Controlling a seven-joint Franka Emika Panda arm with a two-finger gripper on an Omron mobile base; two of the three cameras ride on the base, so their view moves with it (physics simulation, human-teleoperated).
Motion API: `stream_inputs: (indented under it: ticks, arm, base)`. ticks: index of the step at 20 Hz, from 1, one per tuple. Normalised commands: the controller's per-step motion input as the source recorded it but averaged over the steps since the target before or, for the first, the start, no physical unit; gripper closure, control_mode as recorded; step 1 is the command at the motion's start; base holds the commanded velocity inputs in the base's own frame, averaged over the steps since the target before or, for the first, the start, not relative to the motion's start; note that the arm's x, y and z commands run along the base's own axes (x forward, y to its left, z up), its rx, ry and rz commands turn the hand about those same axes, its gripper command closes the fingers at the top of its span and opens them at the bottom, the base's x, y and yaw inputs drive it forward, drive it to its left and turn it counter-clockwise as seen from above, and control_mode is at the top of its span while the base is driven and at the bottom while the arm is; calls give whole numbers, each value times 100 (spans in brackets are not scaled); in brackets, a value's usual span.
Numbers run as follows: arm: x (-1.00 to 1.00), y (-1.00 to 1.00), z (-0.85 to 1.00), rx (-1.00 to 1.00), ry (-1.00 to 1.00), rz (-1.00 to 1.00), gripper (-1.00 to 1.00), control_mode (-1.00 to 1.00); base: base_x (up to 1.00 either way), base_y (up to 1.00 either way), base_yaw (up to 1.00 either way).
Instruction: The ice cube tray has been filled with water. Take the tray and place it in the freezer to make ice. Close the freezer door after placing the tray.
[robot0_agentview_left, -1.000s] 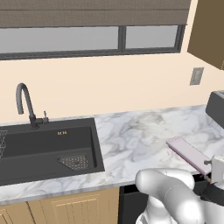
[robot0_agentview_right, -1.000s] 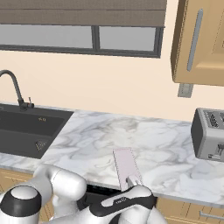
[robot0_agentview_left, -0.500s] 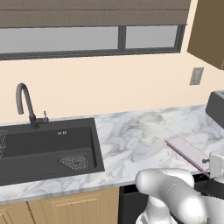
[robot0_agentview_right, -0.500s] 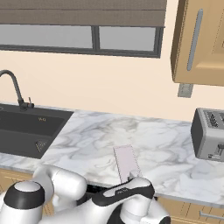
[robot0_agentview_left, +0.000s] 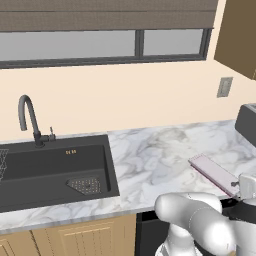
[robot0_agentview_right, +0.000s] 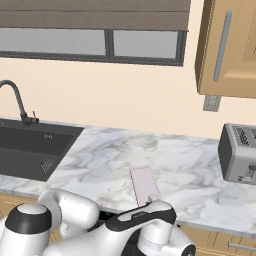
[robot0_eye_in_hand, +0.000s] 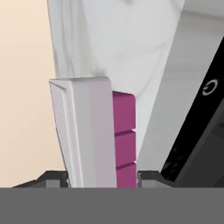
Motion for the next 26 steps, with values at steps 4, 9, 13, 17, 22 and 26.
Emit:
stream_inputs:
  ticks: [4,9,13,17,22,26]
  arm:
    - [-14,0,9,0,0,0,100,-100]
    - [-29,0,71,0,0,0,100,-100]
    - [-18,0,94,0,0,0,100,-100]
    - [-2,9,87,0,0,0,100,-100]
    - [0,18,91,0,0,0,100,-100]
    - [0,30,80,0,0,0,100,-100]
  base:
    - [0,0,0]
    - [0,0,0]
    - [0,0,0]
    - [0,0,0]
    - [0,0,0]
    - [0,0,0]
